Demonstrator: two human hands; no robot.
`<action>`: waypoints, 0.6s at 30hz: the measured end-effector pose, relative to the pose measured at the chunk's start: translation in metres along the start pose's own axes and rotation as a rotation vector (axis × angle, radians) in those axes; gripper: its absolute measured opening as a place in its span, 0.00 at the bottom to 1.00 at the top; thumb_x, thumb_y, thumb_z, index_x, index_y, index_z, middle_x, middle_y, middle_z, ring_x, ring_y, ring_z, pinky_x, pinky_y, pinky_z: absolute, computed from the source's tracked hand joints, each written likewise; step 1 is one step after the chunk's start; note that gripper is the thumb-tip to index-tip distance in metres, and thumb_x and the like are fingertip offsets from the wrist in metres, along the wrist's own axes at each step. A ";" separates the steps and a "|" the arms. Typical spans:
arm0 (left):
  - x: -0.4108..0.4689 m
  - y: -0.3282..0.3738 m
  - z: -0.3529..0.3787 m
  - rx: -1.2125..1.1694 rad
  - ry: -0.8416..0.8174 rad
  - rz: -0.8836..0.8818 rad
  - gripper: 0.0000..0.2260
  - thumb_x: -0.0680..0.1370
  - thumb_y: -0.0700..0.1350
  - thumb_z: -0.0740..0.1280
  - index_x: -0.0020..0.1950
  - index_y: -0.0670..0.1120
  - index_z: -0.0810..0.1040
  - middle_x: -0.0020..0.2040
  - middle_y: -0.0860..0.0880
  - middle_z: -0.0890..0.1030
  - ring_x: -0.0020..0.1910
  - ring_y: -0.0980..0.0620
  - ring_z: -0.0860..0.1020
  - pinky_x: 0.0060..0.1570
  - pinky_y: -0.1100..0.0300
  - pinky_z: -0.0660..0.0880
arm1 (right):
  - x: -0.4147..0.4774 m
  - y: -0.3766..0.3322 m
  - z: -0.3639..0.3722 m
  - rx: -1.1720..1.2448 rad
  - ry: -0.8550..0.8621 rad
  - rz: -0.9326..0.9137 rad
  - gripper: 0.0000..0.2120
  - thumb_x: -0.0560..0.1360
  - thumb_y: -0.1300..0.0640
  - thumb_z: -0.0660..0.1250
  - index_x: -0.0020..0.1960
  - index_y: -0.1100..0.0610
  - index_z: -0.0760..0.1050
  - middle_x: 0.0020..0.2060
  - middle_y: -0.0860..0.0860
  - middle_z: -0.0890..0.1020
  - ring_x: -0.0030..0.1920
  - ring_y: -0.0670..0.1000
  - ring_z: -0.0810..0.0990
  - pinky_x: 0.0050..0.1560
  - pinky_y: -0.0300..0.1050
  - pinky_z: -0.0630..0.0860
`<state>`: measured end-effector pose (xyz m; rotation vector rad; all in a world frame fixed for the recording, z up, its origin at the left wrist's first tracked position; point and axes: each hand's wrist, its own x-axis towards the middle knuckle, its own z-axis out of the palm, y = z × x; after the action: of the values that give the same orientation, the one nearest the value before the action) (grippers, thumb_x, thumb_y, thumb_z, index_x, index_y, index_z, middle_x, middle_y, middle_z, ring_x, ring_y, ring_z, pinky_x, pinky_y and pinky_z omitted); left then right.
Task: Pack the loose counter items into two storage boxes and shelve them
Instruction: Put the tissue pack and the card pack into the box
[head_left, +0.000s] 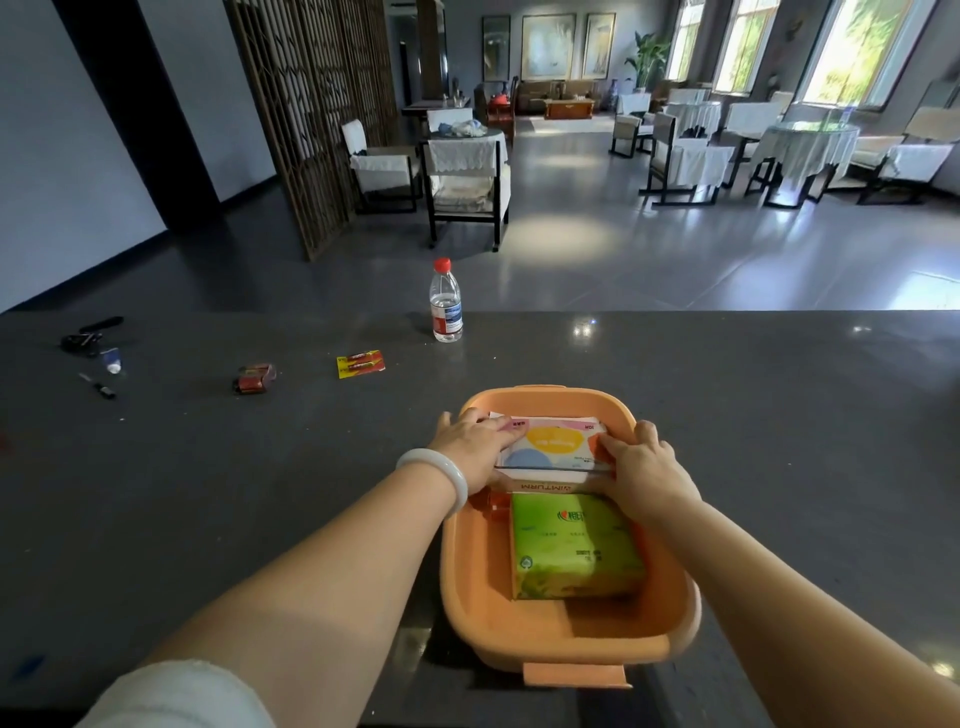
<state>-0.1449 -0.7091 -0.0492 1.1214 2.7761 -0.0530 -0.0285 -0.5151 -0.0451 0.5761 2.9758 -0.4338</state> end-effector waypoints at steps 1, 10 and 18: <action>-0.001 0.001 0.000 -0.004 0.009 -0.004 0.33 0.79 0.57 0.65 0.80 0.59 0.52 0.79 0.55 0.58 0.76 0.47 0.55 0.72 0.40 0.55 | -0.001 0.000 -0.001 0.005 -0.001 0.004 0.30 0.75 0.39 0.65 0.73 0.48 0.64 0.66 0.54 0.61 0.64 0.60 0.66 0.62 0.55 0.71; -0.018 0.011 -0.006 -0.103 0.124 -0.046 0.32 0.78 0.60 0.64 0.79 0.55 0.57 0.79 0.52 0.58 0.77 0.48 0.56 0.73 0.43 0.56 | -0.006 0.001 -0.008 -0.025 -0.025 -0.003 0.37 0.71 0.34 0.67 0.74 0.45 0.60 0.74 0.57 0.54 0.70 0.64 0.60 0.67 0.59 0.66; -0.050 -0.016 -0.026 -0.147 0.247 -0.265 0.26 0.83 0.58 0.54 0.79 0.51 0.57 0.79 0.48 0.59 0.77 0.47 0.57 0.73 0.46 0.58 | 0.003 -0.048 -0.019 0.020 0.209 -0.233 0.25 0.80 0.42 0.58 0.72 0.53 0.66 0.77 0.56 0.56 0.76 0.58 0.52 0.74 0.54 0.55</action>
<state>-0.1234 -0.7530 -0.0163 0.7659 3.0681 0.2742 -0.0498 -0.5512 -0.0143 0.2928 3.2588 -0.4456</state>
